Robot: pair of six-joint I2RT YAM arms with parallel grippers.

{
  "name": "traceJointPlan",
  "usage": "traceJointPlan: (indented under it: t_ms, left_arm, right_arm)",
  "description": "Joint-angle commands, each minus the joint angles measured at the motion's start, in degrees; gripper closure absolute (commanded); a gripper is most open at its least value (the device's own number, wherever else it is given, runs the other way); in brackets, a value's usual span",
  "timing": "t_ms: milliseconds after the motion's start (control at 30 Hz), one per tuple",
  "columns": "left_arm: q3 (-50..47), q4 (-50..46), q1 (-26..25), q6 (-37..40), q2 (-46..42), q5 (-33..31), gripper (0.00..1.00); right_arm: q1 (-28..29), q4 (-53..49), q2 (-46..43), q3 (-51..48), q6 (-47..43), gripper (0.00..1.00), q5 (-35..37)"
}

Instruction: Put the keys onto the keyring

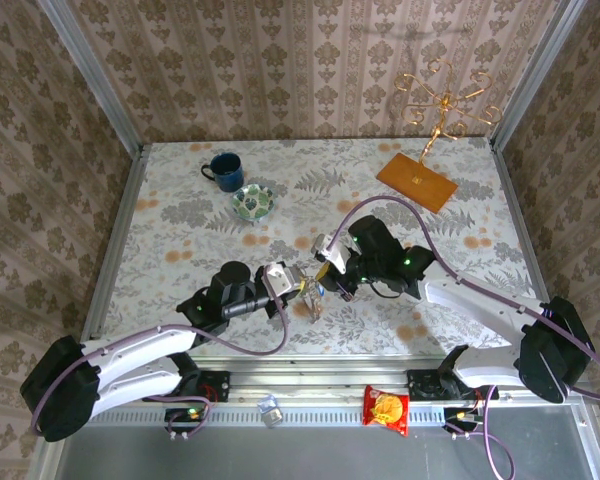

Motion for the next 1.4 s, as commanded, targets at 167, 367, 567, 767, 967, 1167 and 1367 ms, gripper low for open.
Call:
traceJointPlan:
  t_ms: [167,367,567,767,967,1167,1367]
  left_arm:
    - [1.2,2.33,-0.51,-0.93,-0.19,-0.17,1.0]
    - [1.38,2.91,-0.52,-0.71,0.42,0.29,1.0]
    - [1.61,3.35,-0.59,-0.58,1.04,0.75,1.0]
    - [1.71,3.69,-0.62,-0.6,1.3,1.1,1.0]
    - [1.68,3.91,-0.58,-0.62,1.39,1.36,1.0]
    - [1.58,4.06,-0.61,-0.71,1.47,1.79,1.0]
    - [1.52,4.23,-0.58,-0.79,1.39,2.16,1.0]
  right_arm:
    - [1.03,2.72,-0.66,-0.01,-0.76,1.0,-2.69]
    - [1.45,3.94,-0.15,0.08,-0.12,1.0,-3.34]
    - [1.64,4.62,0.21,-0.13,0.31,1.0,-2.56]
    - [1.73,4.71,0.85,0.01,0.75,1.0,-0.9]
    - [1.9,4.59,1.43,0.47,0.85,1.0,0.14]
    - [2.07,4.85,1.53,0.6,1.34,1.0,0.94]
    - [2.16,5.61,1.76,0.69,2.07,1.0,1.75]
